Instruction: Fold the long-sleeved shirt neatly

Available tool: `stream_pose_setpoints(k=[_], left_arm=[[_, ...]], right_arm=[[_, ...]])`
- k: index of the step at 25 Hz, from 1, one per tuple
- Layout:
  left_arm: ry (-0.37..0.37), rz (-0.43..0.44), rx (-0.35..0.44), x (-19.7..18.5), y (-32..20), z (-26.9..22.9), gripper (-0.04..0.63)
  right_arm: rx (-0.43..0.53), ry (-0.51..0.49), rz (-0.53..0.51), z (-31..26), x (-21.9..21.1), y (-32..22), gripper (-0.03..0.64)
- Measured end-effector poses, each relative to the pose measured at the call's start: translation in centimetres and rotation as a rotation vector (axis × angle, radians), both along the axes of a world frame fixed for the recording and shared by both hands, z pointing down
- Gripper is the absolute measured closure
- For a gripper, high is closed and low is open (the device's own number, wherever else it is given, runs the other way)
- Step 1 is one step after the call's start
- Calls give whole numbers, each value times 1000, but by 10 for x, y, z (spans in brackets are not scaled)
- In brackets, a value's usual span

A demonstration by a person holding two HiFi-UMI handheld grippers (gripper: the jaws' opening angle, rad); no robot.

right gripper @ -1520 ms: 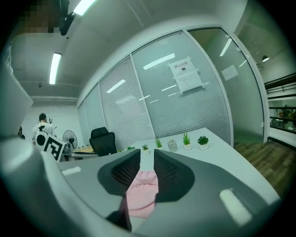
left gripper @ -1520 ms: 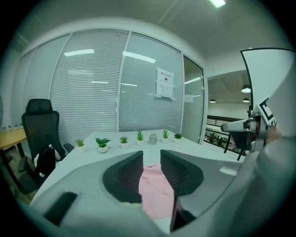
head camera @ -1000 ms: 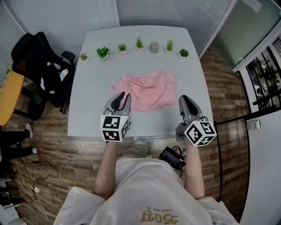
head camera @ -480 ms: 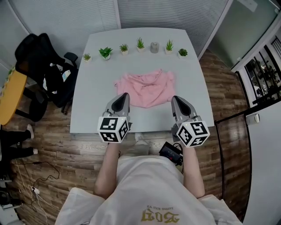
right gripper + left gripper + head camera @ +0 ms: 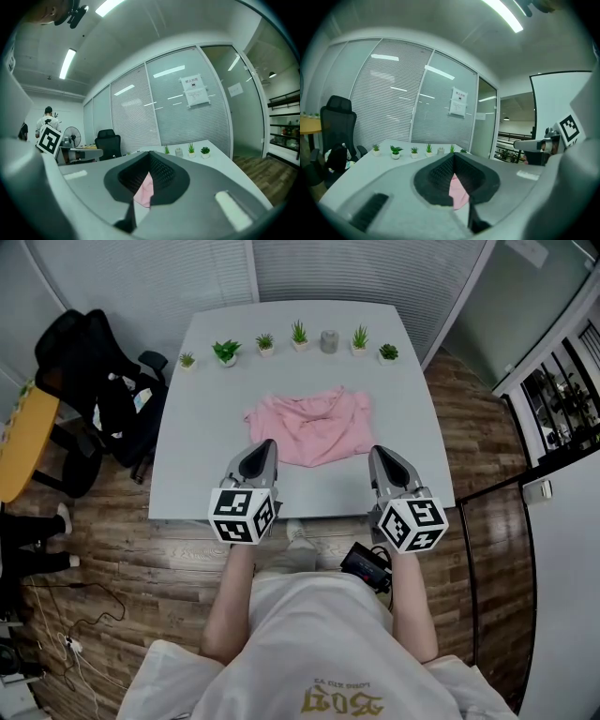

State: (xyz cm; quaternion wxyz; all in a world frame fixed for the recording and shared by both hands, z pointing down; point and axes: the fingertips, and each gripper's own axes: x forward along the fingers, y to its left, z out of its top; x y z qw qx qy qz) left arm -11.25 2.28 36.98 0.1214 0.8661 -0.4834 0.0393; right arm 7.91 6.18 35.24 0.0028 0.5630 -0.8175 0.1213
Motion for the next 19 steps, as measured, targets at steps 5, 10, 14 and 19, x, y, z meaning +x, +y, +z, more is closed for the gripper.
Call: stream_pose_setpoints(k=[5,10,14,19], left_arm=[[-9,4,-9,5,5,2,594],[-6,11,-6,7,10,2,594],[-6,15,-6,8,11,2,594],[13,26,-1,9,11,3,594]], right_arm=[[0,2,-1,-1,4,6,606],[12,0,1,-4,7,12,606],[16,5,-1,-5,7,14,606],[12,2,-6,-2,12,15,606]])
